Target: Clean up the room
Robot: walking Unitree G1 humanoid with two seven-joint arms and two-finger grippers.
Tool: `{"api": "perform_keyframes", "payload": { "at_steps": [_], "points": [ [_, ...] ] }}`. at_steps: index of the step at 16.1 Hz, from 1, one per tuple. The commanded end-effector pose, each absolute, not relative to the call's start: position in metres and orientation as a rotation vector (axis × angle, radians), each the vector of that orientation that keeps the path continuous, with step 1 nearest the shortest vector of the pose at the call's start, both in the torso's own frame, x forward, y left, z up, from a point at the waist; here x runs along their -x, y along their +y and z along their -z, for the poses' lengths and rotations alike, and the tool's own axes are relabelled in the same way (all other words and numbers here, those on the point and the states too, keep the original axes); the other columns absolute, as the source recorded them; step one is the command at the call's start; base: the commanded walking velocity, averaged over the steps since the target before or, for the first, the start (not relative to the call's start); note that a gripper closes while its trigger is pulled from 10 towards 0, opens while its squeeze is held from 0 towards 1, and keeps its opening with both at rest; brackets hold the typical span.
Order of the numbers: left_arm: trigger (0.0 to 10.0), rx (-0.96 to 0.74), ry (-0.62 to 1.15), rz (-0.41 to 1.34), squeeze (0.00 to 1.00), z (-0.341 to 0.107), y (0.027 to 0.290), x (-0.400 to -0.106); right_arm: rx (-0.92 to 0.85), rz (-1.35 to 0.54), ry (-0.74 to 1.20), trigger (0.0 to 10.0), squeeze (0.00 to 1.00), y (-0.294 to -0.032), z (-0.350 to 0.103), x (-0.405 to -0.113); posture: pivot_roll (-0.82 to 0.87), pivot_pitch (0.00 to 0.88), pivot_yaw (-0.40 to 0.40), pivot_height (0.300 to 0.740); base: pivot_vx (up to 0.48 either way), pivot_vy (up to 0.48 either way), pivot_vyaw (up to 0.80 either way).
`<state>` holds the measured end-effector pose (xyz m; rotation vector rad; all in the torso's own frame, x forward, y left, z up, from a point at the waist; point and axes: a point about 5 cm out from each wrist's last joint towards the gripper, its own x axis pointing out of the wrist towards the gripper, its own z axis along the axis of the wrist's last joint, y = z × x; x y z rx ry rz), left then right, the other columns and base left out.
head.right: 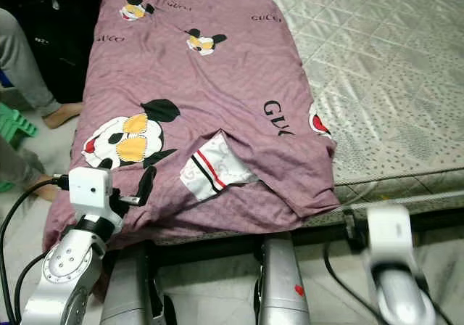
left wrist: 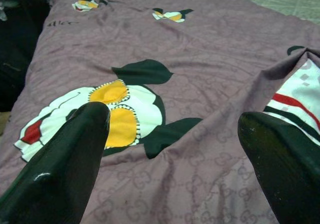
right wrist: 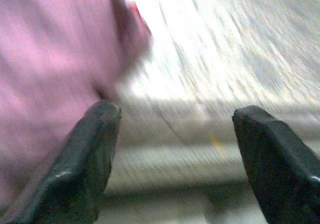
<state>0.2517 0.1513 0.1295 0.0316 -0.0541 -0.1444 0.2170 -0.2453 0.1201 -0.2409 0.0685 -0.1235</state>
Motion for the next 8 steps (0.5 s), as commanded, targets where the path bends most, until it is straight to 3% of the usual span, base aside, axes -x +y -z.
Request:
{"api": "perform_keyframes", "payload": {
  "at_steps": [1, 2, 4, 8],
  "points": [
    [10.0, -0.036, -0.038, 0.147, 0.00, -0.125, 0.154, -0.250, 0.144, -0.015, 0.045, 10.0, 0.83, -0.221, -0.127, -0.221, 0.01, 0.184, 0.081, 0.528, 0.000, 0.000, 0.00],
    [10.0, -0.035, -0.045, 0.143, 0.00, -0.126, 0.154, -0.251, 0.096, -0.192, 0.069, 10.0, 0.42, -0.197, -0.127, -0.221, 0.01, 0.180, 0.076, 0.528, 0.000, 0.000, 0.00],
    [10.0, -0.035, -0.050, 0.142, 0.00, -0.126, 0.154, -0.253, 0.089, -0.393, 0.150, 10.0, 0.36, -0.176, -0.116, -0.215, 0.01, 0.179, 0.074, 0.528, 0.000, 0.000, 0.00],
    [10.0, -0.035, -0.054, 0.148, 0.00, -0.126, 0.153, -0.251, 0.092, -0.416, 0.182, 10.0, 0.34, -0.164, -0.104, -0.219, 0.02, 0.178, 0.075, 0.528, 0.000, 0.000, 0.00]
  ]
}}
